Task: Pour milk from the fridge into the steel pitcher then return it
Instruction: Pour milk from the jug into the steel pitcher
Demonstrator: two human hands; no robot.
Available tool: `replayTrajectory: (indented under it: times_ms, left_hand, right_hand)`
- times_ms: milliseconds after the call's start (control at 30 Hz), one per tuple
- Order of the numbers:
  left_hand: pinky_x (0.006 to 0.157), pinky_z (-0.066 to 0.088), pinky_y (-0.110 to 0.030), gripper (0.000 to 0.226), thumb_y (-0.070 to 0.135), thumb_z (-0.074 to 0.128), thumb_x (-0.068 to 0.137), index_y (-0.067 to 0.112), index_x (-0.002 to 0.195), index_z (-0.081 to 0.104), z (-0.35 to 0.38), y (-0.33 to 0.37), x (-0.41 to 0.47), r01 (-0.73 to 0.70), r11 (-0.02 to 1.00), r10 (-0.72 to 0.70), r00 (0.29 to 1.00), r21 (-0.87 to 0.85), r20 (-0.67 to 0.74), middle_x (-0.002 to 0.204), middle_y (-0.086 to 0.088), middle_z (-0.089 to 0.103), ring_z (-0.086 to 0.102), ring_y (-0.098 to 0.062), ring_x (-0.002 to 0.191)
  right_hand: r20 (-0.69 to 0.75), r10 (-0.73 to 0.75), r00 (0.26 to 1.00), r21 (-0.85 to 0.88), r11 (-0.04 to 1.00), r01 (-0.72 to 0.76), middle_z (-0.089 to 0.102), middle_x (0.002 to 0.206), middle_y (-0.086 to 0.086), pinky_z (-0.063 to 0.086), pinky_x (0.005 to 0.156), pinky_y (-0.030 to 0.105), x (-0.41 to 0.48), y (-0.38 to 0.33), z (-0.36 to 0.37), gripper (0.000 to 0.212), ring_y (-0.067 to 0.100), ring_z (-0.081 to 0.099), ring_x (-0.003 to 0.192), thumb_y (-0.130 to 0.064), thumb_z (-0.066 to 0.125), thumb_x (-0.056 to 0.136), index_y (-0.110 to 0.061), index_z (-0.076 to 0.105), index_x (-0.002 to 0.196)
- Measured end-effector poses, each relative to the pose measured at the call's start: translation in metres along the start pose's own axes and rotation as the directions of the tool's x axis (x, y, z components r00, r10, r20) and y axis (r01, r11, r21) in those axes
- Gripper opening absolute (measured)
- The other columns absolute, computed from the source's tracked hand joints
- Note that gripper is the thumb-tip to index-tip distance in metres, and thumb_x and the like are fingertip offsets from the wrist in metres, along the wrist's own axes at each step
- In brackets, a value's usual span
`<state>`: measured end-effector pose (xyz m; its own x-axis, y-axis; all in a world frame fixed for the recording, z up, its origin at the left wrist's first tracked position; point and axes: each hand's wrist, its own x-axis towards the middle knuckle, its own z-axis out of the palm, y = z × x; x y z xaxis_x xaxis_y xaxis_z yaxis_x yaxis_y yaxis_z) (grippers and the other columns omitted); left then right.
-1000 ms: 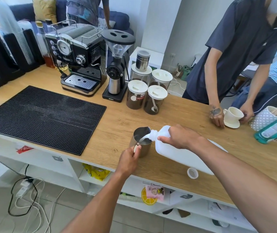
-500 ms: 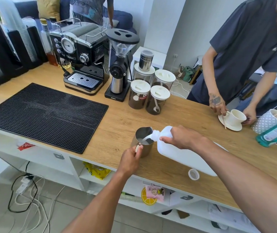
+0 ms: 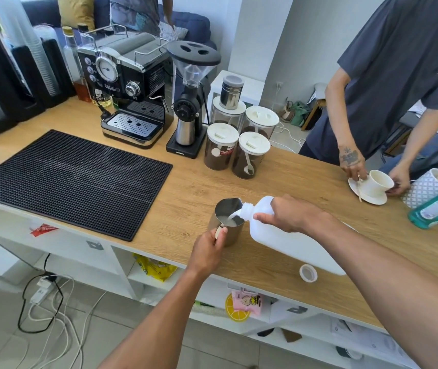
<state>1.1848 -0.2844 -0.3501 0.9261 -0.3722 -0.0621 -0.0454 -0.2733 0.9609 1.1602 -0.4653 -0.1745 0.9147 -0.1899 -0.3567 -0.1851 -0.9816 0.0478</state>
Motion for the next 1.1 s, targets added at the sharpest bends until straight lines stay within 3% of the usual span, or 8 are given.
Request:
replayTrajectory:
  times_ms: [267,433,600,1100]
  left_hand:
    - [0.054,0.025,-0.033,0.043,0.040,0.044,0.103,0.021,0.065,0.039,0.001,-0.001,0.001,0.010,1.000,-0.010,1.000,0.013,-0.006,0.058,0.008,0.036,0.029,-0.012,0.054]
    - [0.054,0.026,-0.033,0.044,0.042,0.044,0.102,0.017,0.066,0.042,0.002,-0.003,0.001,0.006,1.000,-0.006,1.000,0.007,-0.005,0.060,0.007,0.038,0.031,-0.011,0.056]
    - [0.056,0.024,-0.033,0.046,0.037,0.044,0.103,0.022,0.062,0.031,0.001,0.000,0.000,-0.002,0.999,0.002,1.000,0.045,-0.017,0.058,0.009,0.032,0.028,-0.012,0.056]
    - [0.056,0.026,-0.034,0.045,0.040,0.044,0.103,0.022,0.063,0.036,0.002,-0.004,0.001,-0.001,1.000,0.001,1.000,0.009,-0.004,0.061,0.006,0.036,0.031,-0.013,0.058]
  right_hand:
    - [0.000,0.006,1.000,0.006,1.000,-0.006,0.055,0.070,0.002,0.035,0.054,0.030,0.004,0.002,0.001,0.062,0.015,0.046,0.058,-0.062,0.042,0.093,-0.004,0.061,0.083]
    - [0.007,0.004,1.000,-0.005,1.000,-0.003,0.052,0.067,0.000,0.034,0.052,0.029,0.003,0.000,-0.001,0.058,0.013,0.045,0.056,-0.061,0.043,0.094,-0.008,0.058,0.077]
    - [0.026,-0.008,1.000,0.012,1.000,0.008,0.047,0.066,-0.004,0.031,0.050,0.026,-0.002,-0.003,-0.005,0.048,0.010,0.041,0.055,-0.057,0.044,0.095,-0.020,0.044,0.065]
    - [0.043,-0.007,0.999,0.009,1.000,0.007,0.046,0.066,-0.005,0.032,0.051,0.027,-0.005,-0.009,-0.010,0.043,0.010,0.041,0.057,-0.056,0.045,0.096,-0.029,0.038,0.062]
